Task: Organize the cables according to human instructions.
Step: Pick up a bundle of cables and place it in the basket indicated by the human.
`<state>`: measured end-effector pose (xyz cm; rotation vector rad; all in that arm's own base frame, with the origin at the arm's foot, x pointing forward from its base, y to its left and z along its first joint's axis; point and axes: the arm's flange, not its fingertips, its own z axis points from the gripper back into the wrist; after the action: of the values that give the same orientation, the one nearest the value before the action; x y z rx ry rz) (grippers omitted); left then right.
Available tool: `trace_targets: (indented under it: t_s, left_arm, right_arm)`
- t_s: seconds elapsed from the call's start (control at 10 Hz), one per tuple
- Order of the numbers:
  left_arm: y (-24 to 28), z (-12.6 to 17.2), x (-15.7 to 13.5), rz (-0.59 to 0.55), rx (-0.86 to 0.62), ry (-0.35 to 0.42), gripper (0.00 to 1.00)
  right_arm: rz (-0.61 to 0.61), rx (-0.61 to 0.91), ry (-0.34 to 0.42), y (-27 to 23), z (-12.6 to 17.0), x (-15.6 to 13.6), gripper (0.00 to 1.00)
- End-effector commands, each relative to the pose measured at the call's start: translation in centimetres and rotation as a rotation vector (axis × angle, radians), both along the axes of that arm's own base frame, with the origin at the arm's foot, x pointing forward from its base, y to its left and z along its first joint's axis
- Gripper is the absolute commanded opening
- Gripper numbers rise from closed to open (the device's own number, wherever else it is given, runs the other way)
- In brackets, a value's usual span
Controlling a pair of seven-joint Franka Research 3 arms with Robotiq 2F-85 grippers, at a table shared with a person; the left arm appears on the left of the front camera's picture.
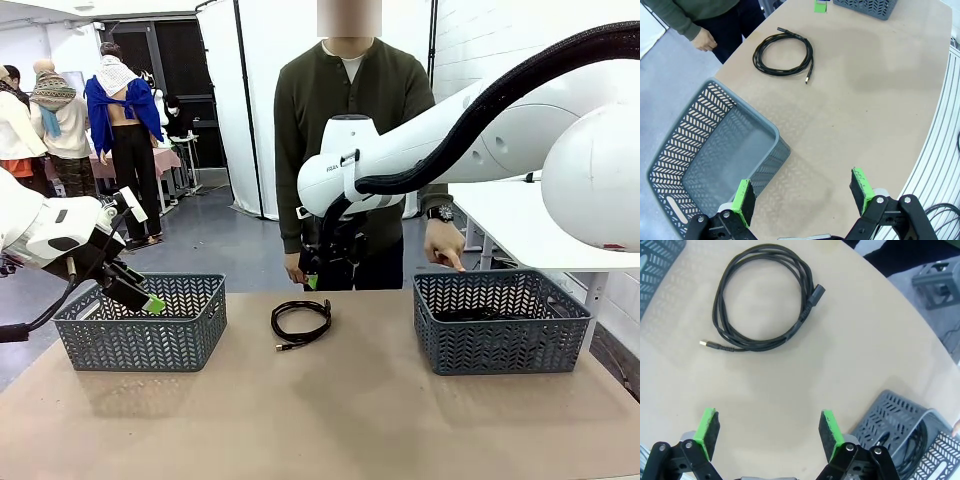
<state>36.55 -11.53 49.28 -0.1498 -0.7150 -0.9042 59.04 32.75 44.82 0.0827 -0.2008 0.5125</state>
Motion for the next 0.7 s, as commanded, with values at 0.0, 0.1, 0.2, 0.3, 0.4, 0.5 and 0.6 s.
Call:
trace_targets:
  t_s: [0.0, 0.1, 0.2, 0.3, 0.4, 0.5, 0.6]
  left_arm:
    - [0.1, -0.1, 0.2, -0.001, -0.015, 0.000, 1.00]
    - [0.1, -0.1, 0.2, -0.001, -0.015, 0.000, 1.00]
    - [0.1, -0.1, 0.2, -0.001, -0.015, 0.000, 1.00]
    - [0.1, -0.1, 0.2, -0.001, -0.015, 0.000, 1.00]
    - [0.1, -0.1, 0.2, -0.001, -0.015, 0.000, 1.00]
    - [0.1, -0.1, 0.2, -0.001, -0.015, 0.000, 1.00]
    - [0.1, -0.1, 0.2, -0.001, -0.015, 0.000, 1.00]
  right_arm:
    - [0.008, 0.000, 0.001, -0.3, 0.2, 0.1, 1.00]
    - [0.008, 0.000, 0.001, -0.3, 0.2, 0.1, 1.00]
    - [0.008, 0.000, 0.001, -0.3, 0.2, 0.1, 1.00]
    - [0.000, 0.000, 0.000, 0.0, 0.0, 0.0, 1.00]
    - [-0.109, -0.006, 0.031, 0.7, 0.2, 0.7, 1.00]
    - [-0.182, -0.016, 0.057, 1.3, 0.1, 1.1, 1.00]
    - [-0.233, -0.039, 0.065, 1.7, -0.2, 1.5, 1.00]
